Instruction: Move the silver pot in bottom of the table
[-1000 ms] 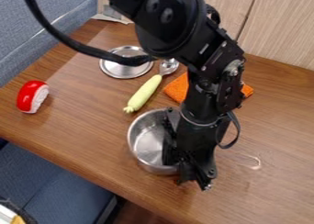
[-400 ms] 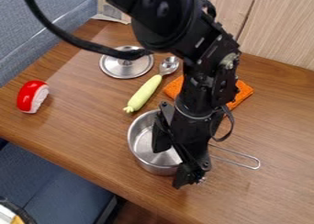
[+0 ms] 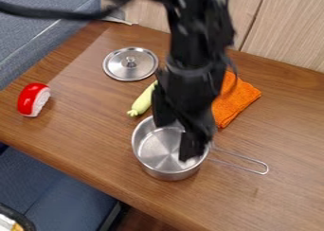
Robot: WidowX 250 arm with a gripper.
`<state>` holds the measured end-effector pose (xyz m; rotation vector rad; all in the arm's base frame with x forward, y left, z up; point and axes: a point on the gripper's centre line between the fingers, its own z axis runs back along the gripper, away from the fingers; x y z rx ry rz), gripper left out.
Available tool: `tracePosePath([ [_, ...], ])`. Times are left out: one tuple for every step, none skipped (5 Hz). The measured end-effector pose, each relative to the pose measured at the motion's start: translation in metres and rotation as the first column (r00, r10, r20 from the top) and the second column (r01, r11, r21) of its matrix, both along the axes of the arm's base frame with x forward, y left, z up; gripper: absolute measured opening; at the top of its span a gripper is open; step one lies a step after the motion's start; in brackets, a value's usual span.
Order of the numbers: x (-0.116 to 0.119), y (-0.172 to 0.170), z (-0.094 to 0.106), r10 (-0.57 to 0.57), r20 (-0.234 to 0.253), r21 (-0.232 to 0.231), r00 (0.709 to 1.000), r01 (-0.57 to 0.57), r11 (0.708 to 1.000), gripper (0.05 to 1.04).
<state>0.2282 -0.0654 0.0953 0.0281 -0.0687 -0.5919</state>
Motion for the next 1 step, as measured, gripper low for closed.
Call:
tracePosePath([
  [-0.0002, 0.0087, 0.0143, 0.041, 0.049, -0.04, 0.998, -0.039, 0.998, 1.0],
])
